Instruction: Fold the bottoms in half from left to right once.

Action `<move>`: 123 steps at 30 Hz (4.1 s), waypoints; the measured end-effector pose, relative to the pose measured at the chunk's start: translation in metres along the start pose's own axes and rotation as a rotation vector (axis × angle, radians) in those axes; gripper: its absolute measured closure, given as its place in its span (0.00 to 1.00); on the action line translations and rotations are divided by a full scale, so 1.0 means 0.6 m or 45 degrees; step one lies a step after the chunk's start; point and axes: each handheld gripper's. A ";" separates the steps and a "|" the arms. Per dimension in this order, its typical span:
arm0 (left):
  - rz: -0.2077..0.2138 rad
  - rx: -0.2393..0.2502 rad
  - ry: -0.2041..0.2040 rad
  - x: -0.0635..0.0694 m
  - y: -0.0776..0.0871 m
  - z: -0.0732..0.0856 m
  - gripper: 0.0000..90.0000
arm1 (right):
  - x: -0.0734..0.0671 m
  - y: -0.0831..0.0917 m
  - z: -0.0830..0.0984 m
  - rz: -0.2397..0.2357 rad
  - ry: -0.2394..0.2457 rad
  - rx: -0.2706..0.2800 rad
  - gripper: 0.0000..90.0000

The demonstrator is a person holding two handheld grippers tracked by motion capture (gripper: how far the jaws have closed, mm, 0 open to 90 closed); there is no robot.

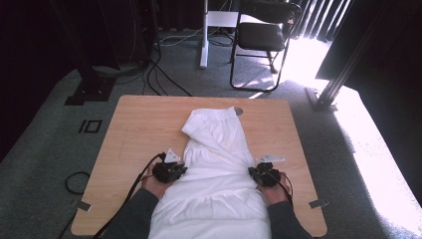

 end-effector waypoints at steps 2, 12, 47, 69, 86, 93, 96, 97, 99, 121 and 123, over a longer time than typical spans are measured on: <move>0.003 -0.018 -0.041 0.021 0.009 0.012 0.89 | -0.008 0.017 0.018 -0.026 -0.004 -0.005 0.99; 0.027 -0.007 -0.051 0.021 0.011 0.017 0.86 | -0.032 0.059 -0.038 -0.093 0.072 0.085 0.56; 0.012 -0.039 -0.083 0.028 0.012 0.013 0.75 | 0.061 -0.072 -0.078 0.038 -0.287 0.046 0.78; 0.023 0.201 0.058 -0.073 -0.024 -0.121 0.61 | 0.057 -0.100 -0.139 0.048 -0.143 0.056 0.55; 0.118 0.049 0.058 -0.059 -0.104 -0.112 0.86 | 0.027 -0.122 -0.120 0.142 -0.089 0.061 0.61; 0.075 -0.046 -0.048 -0.022 -0.086 -0.100 0.91 | 0.017 -0.104 -0.104 0.110 -0.081 0.048 0.64; 0.065 -0.055 -0.062 -0.013 -0.079 -0.093 0.90 | 0.011 -0.096 -0.098 0.093 -0.078 0.041 0.65; 0.058 -0.066 -0.078 -0.001 -0.069 -0.081 0.90 | 0.009 -0.093 -0.095 0.088 -0.071 0.038 0.66; 0.063 -0.053 -0.073 0.006 -0.063 -0.071 0.90 | 0.001 -0.079 -0.079 0.068 -0.052 0.050 0.78; 0.065 -0.053 -0.070 0.010 -0.050 -0.062 0.86 | 0.016 -0.106 -0.145 0.104 -0.058 0.047 0.39; 0.044 -0.017 -0.055 0.002 -0.042 -0.071 0.72 | 0.009 -0.128 -0.147 0.111 -0.029 -0.004 0.45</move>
Point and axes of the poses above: each handheld gripper's, and its own axes: y roughly backward along the jaws, z roughly out of its underside, x roughly to its right, and after that the axes turned 9 degrees about z, right-handed
